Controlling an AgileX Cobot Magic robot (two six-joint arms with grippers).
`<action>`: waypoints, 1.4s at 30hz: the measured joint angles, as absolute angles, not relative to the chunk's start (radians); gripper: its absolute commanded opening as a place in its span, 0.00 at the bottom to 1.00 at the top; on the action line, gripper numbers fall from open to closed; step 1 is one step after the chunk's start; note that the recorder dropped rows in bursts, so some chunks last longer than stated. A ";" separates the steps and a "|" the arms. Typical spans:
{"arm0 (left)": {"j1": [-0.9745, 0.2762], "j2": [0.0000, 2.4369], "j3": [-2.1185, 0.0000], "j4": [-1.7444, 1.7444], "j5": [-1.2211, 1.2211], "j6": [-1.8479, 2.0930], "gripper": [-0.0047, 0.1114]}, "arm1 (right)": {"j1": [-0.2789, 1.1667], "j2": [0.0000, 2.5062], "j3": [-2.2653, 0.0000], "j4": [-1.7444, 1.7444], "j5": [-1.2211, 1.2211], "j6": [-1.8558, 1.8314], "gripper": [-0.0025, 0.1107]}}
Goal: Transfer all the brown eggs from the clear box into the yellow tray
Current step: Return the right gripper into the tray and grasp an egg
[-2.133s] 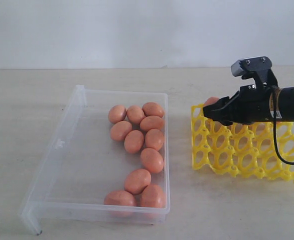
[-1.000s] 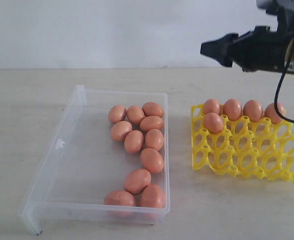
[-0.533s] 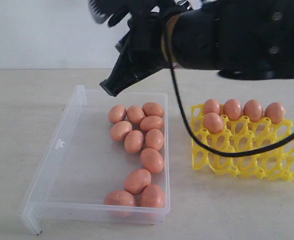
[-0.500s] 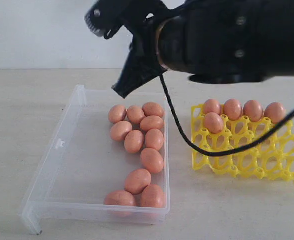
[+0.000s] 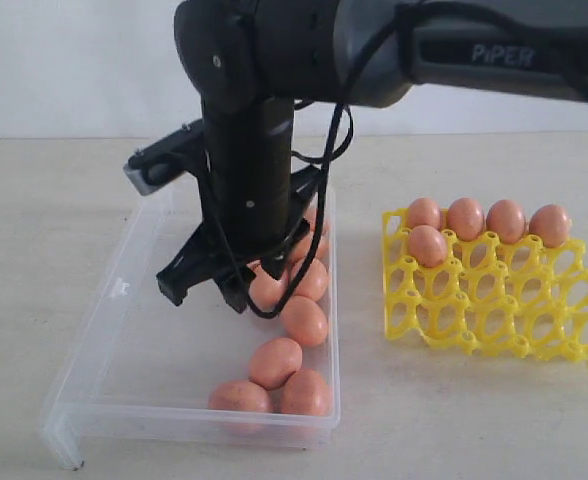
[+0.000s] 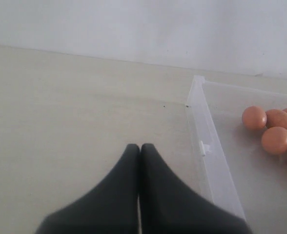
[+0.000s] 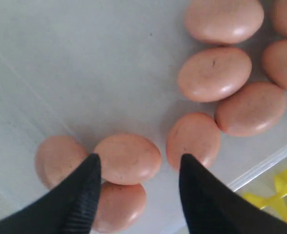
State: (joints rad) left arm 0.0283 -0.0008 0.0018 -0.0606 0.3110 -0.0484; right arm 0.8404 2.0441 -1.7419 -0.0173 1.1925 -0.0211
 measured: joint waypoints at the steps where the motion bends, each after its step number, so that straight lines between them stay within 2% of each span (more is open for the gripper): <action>1: 0.028 -0.001 0.002 -0.061 0.311 -0.048 0.00 | 0.840 2.058 -1.742 -0.029 1.200 0.000 0.56; 14: 0.028 -0.001 0.002 -0.061 0.311 -0.048 0.00 | 0.840 2.147 -1.742 -0.217 1.205 0.150 0.56; 35: 0.028 -0.001 0.002 -0.061 0.311 -0.048 0.00 | 0.840 2.241 -1.743 -0.219 1.154 0.245 0.55; 37: 0.028 -0.001 0.002 -0.061 0.311 -0.048 0.00 | 0.840 2.250 -1.743 -0.219 1.151 0.262 0.48; 42: 0.028 -0.001 0.002 -0.061 0.311 -0.048 0.00 | 0.840 2.256 -1.743 -0.222 1.148 0.309 0.21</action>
State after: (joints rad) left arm 0.0283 -0.0008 0.0018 -0.0606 0.3110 -0.0484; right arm 0.8400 2.2559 -1.7432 -0.2219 1.1480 0.3090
